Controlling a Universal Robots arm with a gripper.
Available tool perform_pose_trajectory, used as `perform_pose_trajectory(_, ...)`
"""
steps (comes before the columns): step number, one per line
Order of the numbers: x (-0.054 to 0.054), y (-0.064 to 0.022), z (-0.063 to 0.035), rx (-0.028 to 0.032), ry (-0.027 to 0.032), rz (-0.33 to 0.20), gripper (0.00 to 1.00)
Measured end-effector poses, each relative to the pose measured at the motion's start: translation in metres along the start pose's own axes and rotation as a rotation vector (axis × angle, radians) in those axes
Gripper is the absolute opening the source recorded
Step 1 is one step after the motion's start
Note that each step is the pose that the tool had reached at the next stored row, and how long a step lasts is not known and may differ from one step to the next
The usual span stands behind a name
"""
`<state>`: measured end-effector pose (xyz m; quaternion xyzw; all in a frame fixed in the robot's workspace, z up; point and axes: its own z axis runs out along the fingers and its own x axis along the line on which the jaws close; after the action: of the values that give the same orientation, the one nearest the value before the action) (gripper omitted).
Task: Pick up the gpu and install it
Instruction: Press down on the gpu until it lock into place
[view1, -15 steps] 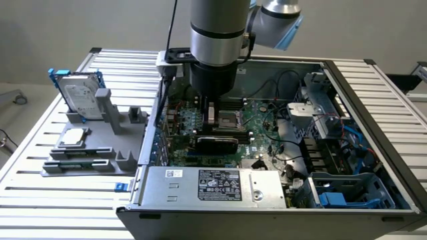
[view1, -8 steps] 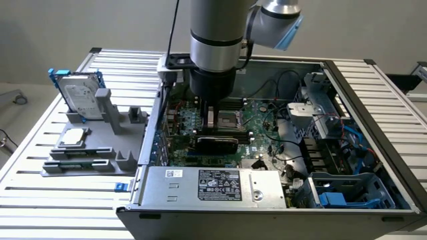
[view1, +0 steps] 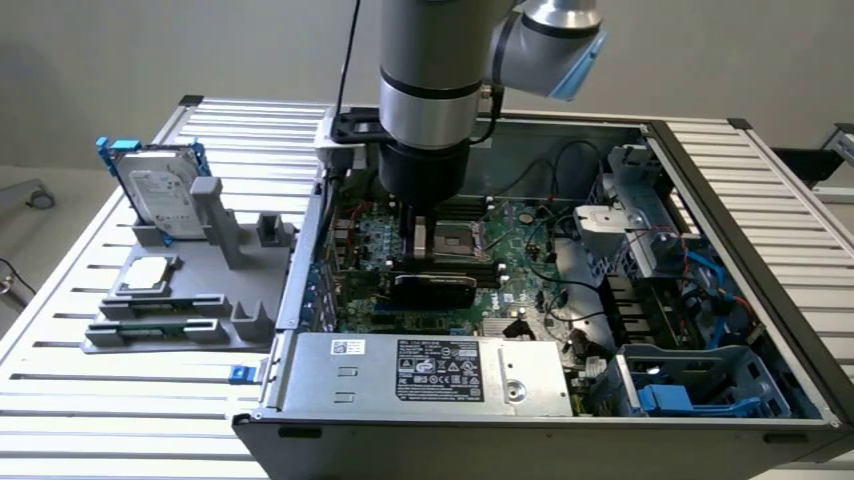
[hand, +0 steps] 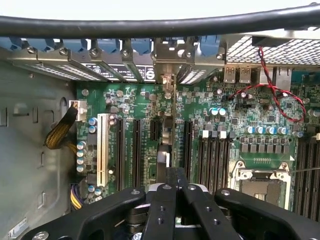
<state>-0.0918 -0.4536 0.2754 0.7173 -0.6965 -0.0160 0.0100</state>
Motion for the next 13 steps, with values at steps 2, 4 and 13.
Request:
perform_pose_trajectory(2, -0.0004, 0.0008, 0.0008, -0.0001, 0.0001, 0.000, 0.11)
perform_pose_trajectory(4, -0.0011, 0.0008, 0.0022, -0.0002, 0.0003, 0.001, 0.11)
perform_pose_trajectory(13, -0.0020, 0.0008, 0.0082, 0.0002, -0.0001, 0.001, 0.11)
